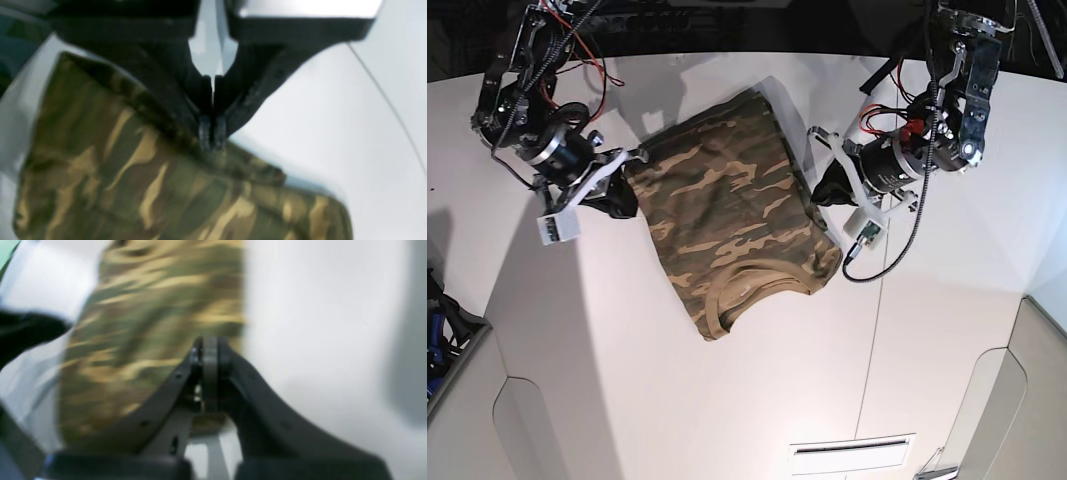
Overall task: Fold the T-shirt properly
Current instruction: 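Square the folded bundle with both grippers and release it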
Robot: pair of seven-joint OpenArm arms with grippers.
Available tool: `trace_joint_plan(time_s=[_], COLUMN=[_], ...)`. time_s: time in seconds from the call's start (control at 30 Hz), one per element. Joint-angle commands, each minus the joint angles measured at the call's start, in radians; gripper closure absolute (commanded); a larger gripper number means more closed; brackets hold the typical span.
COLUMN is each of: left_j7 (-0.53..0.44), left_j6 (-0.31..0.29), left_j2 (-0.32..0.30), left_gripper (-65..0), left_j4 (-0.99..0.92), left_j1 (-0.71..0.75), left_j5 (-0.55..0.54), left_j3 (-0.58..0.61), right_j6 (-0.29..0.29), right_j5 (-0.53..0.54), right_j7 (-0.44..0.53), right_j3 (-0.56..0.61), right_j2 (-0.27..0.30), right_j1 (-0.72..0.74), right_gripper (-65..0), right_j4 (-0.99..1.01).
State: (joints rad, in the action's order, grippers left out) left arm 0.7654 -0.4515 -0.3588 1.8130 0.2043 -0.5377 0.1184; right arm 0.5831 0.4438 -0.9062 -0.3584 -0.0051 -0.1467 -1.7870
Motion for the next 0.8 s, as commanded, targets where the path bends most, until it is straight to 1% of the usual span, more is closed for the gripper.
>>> trace_joint_plan(time_s=[0.0, 0.1, 0.2, 0.3, 0.37, 0.5, 0.6, 0.67, 0.77], left_j7=[-0.022, -0.035, -0.055, -0.055, -0.055, -0.047, -0.019, -0.01, -0.006], left_j6=[-0.003, -0.005, -0.005, -0.005, -0.005, -0.005, -0.001, -0.001, -0.001], left_j2=[0.016, 0.071, 0.114, 0.142, 0.148, 0.144, 0.126, 0.099, 0.032], left_gripper=[-0.2, -0.2, -0.2, -0.2, -0.2, -0.2, -0.2, -0.2, 0.0], left_j4=[0.002, -0.046, -0.107, -0.171, -0.213, -0.276, -0.281, -0.281, -0.261], left_j1=[0.001, -0.009, -0.045, -0.095, -0.137, -0.219, -0.24, -0.238, -0.221], left_j5=[-0.003, 0.016, 0.045, 0.061, 0.073, 0.121, 0.133, 0.123, 0.079], left_j3=[-0.003, -0.003, -0.003, -0.003, -0.003, -0.003, -0.003, -0.003, -0.012], right_j6=[0.004, 0.005, 0.005, 0.011, 0.016, 0.016, 0.016, 0.016, 0.016], right_j5=[0.023, 0.039, 0.039, 0.082, 0.118, 0.124, 0.12, 0.121, 0.111], right_j7=[0.024, 0.024, 0.034, 0.034, 0.034, 0.034, 0.031, 0.029, -0.002], right_j3=[-0.014, -0.027, -0.018, 0.005, 0.031, 0.108, 0.161, 0.18, 0.177], right_j2=[0.013, 0.046, 0.049, 0.048, 0.048, 0.029, 0.018, 0.019, 0.022], right_j1=[0.007, 0.005, 0.005, 0.004, 0.001, -0.004, -0.004, -0.003, -0.004], right_gripper=[0.0, 0.0, 0.0, 0.0, 0.0, 0.0, 0.0, 0.0, 0.0], right_j4=[-0.006, 0.041, 0.114, 0.2, 0.246, 0.257, 0.244, 0.238, 0.212])
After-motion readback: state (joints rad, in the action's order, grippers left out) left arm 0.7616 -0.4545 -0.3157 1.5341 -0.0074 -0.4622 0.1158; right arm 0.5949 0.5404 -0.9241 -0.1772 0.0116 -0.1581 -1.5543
